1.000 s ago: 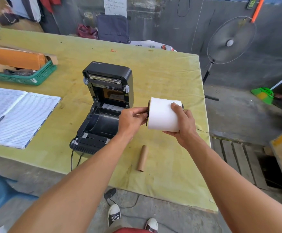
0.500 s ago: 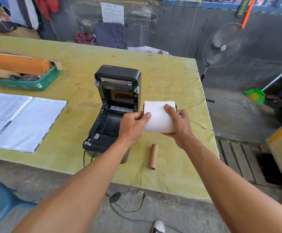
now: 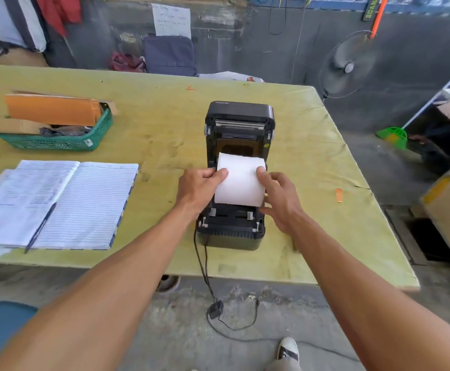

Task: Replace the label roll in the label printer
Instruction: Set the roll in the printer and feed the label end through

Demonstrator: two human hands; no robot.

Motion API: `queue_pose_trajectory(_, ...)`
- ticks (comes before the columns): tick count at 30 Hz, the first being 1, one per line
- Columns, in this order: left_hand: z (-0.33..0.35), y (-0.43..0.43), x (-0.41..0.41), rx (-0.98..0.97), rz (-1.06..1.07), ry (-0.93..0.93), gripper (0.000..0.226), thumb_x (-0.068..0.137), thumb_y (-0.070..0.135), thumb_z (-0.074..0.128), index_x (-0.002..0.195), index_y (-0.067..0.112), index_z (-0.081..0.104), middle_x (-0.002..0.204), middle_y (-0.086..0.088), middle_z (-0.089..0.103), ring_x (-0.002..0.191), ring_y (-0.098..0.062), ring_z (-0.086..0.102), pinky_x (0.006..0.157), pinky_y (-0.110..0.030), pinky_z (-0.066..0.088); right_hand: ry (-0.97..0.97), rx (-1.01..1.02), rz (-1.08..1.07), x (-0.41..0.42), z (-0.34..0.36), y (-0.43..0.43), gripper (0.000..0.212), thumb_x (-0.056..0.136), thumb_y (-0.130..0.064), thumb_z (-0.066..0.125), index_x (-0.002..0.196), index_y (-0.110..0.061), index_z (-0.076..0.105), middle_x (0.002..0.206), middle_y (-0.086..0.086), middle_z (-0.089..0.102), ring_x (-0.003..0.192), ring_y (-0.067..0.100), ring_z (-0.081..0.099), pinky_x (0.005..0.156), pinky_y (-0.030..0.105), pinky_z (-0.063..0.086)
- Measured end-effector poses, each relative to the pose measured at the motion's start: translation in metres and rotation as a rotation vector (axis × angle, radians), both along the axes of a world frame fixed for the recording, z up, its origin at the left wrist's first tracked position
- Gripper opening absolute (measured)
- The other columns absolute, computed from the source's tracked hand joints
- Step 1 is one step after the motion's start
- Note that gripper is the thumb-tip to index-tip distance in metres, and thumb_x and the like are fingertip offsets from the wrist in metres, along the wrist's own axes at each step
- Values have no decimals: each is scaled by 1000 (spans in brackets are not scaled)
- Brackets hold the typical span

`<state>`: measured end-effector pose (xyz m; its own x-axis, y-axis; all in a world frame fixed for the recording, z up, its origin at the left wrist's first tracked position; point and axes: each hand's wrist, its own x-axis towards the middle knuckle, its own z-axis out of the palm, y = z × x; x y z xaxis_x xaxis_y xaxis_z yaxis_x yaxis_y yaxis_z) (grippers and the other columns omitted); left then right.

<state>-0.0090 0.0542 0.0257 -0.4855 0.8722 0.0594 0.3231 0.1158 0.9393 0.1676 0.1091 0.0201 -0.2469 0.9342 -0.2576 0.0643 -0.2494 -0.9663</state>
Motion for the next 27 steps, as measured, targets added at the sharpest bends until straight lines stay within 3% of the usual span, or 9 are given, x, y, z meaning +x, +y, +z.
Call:
queue_pose_trajectory(4,-6,3,-16,11,-28,49,50,83,45,68,71,-3,71,76,-16,73,66,-14,59,74,-40,56,-139,95,-32,-10,2,1,46,90,-53,63,111,-13,54,110,14,69,93,31,70,85,48,60)
queue_pose_trajectory(6,-5,10,-19,9,-48,45,48,84,43,68,64,-1,69,70,-7,72,64,-13,58,72,-42,56,-149,93,-17,-11,9,11,44,87,-50,68,111,-15,54,111,13,70,92,28,72,84,45,61)
queue_pose_trajectory(9,1,25,-21,11,-74,68,51,85,37,68,42,16,49,40,16,43,45,-6,42,58,-32,43,-130,51,0,-12,15,30,56,80,-39,78,121,-10,52,115,12,68,96,28,72,89,45,59)
queue_pose_trajectory(15,-4,53,-26,-11,-62,42,51,89,30,65,46,12,43,46,6,36,51,-16,39,59,-29,36,-143,91,39,-20,15,57,60,84,-29,78,131,-1,55,121,14,68,104,30,70,98,46,55)
queue_pose_trajectory(18,-17,61,-29,-41,-63,-24,53,89,28,65,46,4,46,48,8,41,53,-15,40,63,-30,43,-173,95,65,-25,11,65,57,88,-27,74,136,-4,54,122,14,68,104,29,69,92,38,57)
queue_pose_trajectory(21,-27,66,-34,-61,-100,-128,48,91,28,64,75,-17,62,81,-5,56,75,-18,54,88,-44,56,-170,74,67,-29,5,66,53,91,-25,72,137,-5,54,117,10,70,98,24,70,70,22,57)
queue_pose_trajectory(23,-30,66,-35,-85,-118,-125,42,92,28,64,76,-11,67,86,-5,55,79,-20,58,94,-45,53,-175,58,70,-31,-1,64,48,93,-25,69,134,-3,58,110,6,72,92,19,71,59,14,55)
queue_pose_trajectory(25,-33,64,-33,-98,-117,-110,30,92,27,64,75,2,68,88,-3,56,85,-22,64,97,-41,52,-169,41,56,-31,-9,60,47,94,-24,67,135,-3,58,107,4,73,88,16,71,58,12,54)
queue_pose_trajectory(27,-38,64,-31,-96,-114,-127,33,92,24,65,74,-3,70,97,1,68,94,-15,67,97,-37,52,-153,22,23,-32,-18,56,52,94,-24,67,140,-3,54,113,6,72,89,16,71,62,15,56)
